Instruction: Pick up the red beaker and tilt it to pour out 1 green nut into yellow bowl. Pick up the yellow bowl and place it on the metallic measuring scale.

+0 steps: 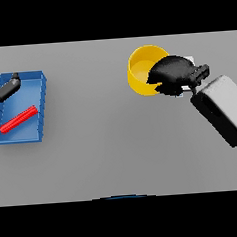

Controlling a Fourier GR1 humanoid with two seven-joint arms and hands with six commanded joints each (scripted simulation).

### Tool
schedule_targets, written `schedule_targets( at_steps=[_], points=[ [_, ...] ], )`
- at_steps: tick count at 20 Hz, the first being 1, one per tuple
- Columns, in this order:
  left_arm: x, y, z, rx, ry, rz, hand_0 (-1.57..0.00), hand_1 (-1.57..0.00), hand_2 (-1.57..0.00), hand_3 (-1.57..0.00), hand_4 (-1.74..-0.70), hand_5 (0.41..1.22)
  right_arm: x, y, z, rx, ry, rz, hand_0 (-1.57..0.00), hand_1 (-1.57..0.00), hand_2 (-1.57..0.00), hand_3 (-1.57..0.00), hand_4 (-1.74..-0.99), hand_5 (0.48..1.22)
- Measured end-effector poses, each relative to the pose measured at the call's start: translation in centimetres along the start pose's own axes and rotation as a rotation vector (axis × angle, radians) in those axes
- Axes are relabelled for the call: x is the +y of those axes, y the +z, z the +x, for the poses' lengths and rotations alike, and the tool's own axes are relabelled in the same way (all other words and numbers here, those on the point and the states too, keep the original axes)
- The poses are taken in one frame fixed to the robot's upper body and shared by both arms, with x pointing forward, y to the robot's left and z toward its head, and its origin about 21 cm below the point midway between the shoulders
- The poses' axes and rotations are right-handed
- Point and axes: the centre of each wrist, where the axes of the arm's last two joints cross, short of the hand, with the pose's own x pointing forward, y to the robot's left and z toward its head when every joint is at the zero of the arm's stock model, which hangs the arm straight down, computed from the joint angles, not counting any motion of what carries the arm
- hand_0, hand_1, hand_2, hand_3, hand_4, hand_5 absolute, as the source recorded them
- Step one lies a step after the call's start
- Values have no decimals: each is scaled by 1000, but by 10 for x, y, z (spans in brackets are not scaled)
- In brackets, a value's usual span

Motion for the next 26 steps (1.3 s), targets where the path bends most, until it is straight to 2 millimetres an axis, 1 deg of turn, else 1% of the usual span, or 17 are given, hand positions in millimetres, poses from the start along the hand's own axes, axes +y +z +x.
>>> schedule_targets(
  at_steps=[1, 2, 7, 8, 9, 10, 13, 14, 15, 16, 17, 19, 21, 22, 24, 26],
  points=[
    [-1, 1, 3, 3, -7, 3, 1, 1, 1, 1, -801, 734, -4, 3, -8, 19, 1, -17, -1570, -1570, -1569, -1256, -1719, 1221],
    [-2, 3, 4, 7, -10, 1, 1, 1, 1, 1, -804, 735, -4, 1, -15, 52, -8, -29, -1571, -1571, -1570, -1239, -1720, 1221],
    [0, 12, 8, 21, -4, 4, 1, 1, 1, 1, -828, 765, 4, -1, -52, 158, -85, -35, -1571, -1571, -1571, -1193, -1720, 1221],
    [0, 10, 6, 38, -3, 5, 1, 1, 1, 1, -833, 769, 4, -1, -59, 174, -98, -38, -1571, -1571, -1571, -1181, -1720, 1221],
    [3, 10, 7, 42, -2, 9, 1, 1, 1, 1, -832, 773, 9, -2, -67, 186, -107, -42, -1571, -1571, -1571, -1172, -1720, 1221],
    [2, 10, 6, 44, -4, 8, 1, 1, 1, 1, -829, 774, 12, -3, -70, 201, -112, -35, -1571, -1571, -1571, -1168, -1720, 1221],
    [4, 6, 5, 50, -8, 5, 1, 1, 1, 1, -819, 763, 22, -5, -90, 243, -140, -35, -1571, -1571, -1571, -1227, -1722, 1221],
    [6, 5, 7, 56, -2, 15, 1, 1, 1, 1, -818, 759, 24, -7, -93, 262, -145, -32, -1571, -1571, -1571, -1254, -1722, 1221],
    [3, 8, 6, 46, -4, 9, 1, 1, 1, 1, -818, 756, 32, -11, -95, 269, -152, -28, -1571, -1571, -1571, -1308, -1723, 1221],
    [3, 6, 5, 55, -7, 4, 1, 1, 1, 1, -814, 757, 34, -14, -98, 280, -154, -27, -1571, -1566, -1571, -1360, -1724, 1221],
    [3, 7, 6, 47, -14, 4, 1, 1, 1, 1, -811, 753, 43, -15, -102, 280, -159, -23, -1571, -1567, -1571, -1390, -1724, 1221],
    [2, 5, 6, 56, -23, 4, 1, 1, 1, 1, -801, 743, 45, -23, -105, 288, -165, -33, -1571, -1561, -1571, -1432, -1725, 1221],
    [4, 5, 7, 52, -23, 6, 1, 1, 1, 1, -796, 733, 49, -26, -107, 302, -177, -30, -1571, -1518, -1563, -1482, -1727, 1221],
    [1, 6, 9, 43, -18, -1, 1, 1, 1, 1, -796, 729, 55, -27, -108, 305, -188, -20, -1571, -1499, -1565, -1500, -1727, 1221],
    [4, 6, 9, 49, -11, 7, 1, 1, 1, 1, -805, 728, 57, -28, -111, 330, -187, -20, -1571, -1475, -1567, -1510, -1727, 1221],
    [2, 5, 9, 49, -10, -1, 1, 1, 1, 1, -806, 734, 65, -29, -114, 311, -195, -23, -1548, -1420, -1568, -1481, -1721, 1221]
  ],
)
